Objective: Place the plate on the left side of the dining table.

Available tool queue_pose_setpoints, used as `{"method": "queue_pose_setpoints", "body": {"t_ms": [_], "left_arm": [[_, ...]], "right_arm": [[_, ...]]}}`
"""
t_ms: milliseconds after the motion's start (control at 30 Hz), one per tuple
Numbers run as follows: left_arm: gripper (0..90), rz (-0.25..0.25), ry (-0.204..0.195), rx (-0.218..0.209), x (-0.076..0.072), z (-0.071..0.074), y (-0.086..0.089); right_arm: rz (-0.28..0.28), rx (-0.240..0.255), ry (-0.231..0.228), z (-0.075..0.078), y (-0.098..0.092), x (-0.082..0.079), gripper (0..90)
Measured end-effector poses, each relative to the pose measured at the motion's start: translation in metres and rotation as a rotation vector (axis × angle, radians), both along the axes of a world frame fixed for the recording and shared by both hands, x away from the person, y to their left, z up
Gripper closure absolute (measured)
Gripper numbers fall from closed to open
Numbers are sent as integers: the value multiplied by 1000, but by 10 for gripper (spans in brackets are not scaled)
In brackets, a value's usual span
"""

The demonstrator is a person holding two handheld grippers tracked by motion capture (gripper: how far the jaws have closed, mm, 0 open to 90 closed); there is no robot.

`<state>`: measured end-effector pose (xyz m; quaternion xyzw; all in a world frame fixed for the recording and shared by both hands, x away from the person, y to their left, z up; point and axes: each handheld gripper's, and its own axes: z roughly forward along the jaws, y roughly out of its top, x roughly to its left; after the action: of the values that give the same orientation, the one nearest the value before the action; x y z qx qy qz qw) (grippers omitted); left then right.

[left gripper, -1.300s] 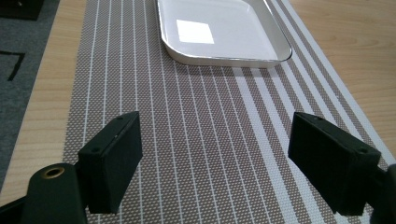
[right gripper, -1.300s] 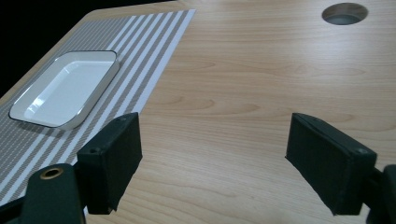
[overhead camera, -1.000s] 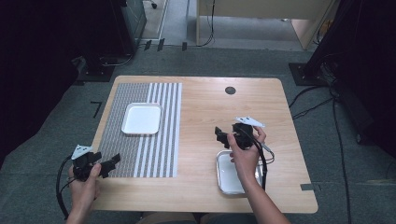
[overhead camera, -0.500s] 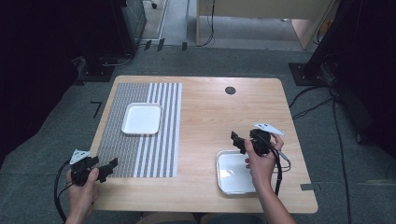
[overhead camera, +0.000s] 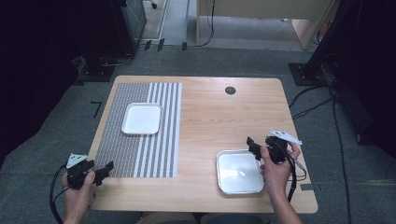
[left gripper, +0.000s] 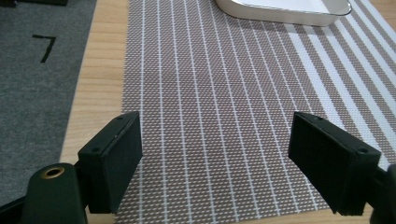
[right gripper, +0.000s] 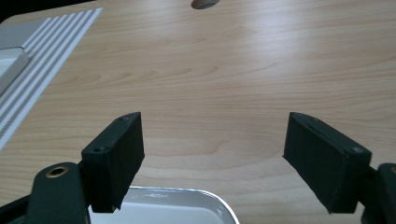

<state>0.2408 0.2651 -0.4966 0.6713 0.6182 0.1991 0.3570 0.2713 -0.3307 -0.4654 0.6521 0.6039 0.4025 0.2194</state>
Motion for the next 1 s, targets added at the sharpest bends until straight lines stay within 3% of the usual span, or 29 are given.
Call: {"method": "queue_pose_setpoints", "body": {"t_ms": [667, 1000], "left_arm": [[177, 20, 27, 21, 0, -12, 3], [176, 29, 10, 45, -1, -14, 0]], "right_arm": [[-91, -64, 41, -19, -61, -38, 207], [-122, -90, 62, -31, -85, -58, 208]]}}
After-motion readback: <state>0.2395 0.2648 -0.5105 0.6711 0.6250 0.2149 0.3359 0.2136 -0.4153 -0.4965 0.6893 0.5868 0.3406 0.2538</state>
